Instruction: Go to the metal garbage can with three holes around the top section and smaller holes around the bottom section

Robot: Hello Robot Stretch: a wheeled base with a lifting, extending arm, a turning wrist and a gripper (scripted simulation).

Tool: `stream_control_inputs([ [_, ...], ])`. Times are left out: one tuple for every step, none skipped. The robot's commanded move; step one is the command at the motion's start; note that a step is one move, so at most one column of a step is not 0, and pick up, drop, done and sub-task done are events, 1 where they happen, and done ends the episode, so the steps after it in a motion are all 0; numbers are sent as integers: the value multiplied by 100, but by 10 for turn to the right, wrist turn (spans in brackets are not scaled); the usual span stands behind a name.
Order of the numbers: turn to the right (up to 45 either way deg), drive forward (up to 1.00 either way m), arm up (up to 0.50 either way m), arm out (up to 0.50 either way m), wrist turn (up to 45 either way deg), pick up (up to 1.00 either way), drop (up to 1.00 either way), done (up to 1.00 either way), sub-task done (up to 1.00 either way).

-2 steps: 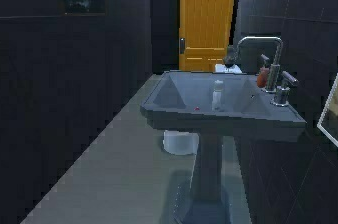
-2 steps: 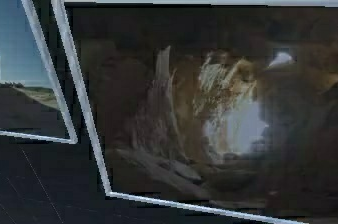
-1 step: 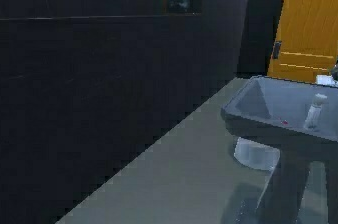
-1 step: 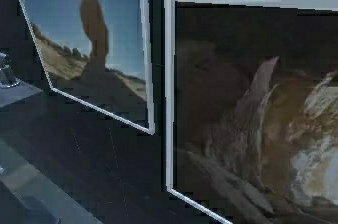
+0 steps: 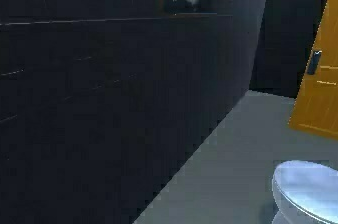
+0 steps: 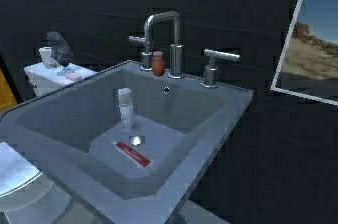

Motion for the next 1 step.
stream_control_inputs([
  [210, 0, 0, 0, 0, 0, 0, 0, 0],
])
